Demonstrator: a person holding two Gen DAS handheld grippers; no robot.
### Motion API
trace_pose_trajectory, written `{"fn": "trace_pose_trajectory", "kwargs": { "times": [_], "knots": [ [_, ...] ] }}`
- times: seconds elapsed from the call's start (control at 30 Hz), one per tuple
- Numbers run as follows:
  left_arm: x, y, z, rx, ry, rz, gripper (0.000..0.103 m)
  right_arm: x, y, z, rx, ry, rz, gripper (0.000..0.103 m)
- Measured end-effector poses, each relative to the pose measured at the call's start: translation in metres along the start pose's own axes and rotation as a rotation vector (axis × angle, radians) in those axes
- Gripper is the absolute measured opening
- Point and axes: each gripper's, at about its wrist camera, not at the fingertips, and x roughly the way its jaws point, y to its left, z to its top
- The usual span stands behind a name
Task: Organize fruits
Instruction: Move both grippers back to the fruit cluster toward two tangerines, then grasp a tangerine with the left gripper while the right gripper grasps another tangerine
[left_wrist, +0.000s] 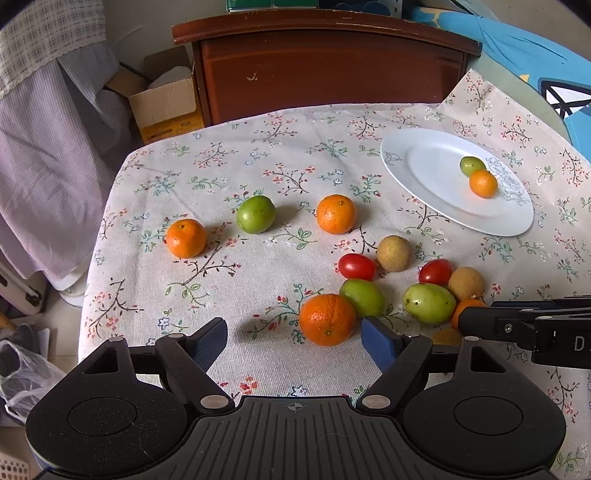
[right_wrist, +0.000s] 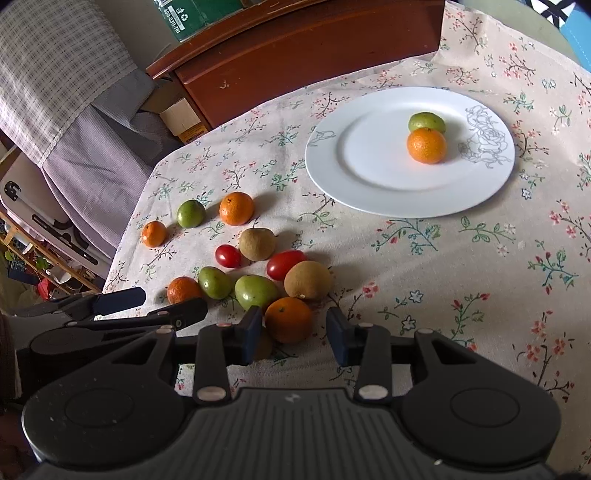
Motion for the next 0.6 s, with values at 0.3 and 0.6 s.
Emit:
{"fn": "trace_pose_trajectory", "kwargs": {
  "times": [0.3, 0.6],
  "knots": [
    [0.0063, -0.0025, -0.0024, 0.01, 0.002, -0.012, 0.068, 0.0013, 0.0006, -0.0001, -0.007, -0.005, 0.009, 0.04],
    [0.006, -0.0029, -0.0021, 0.008, -0.016, -0.042, 0.055, 0.0004, 0.0012, -0.001, -0.012, -0.005, 0.011, 0.029]
  ]
}}
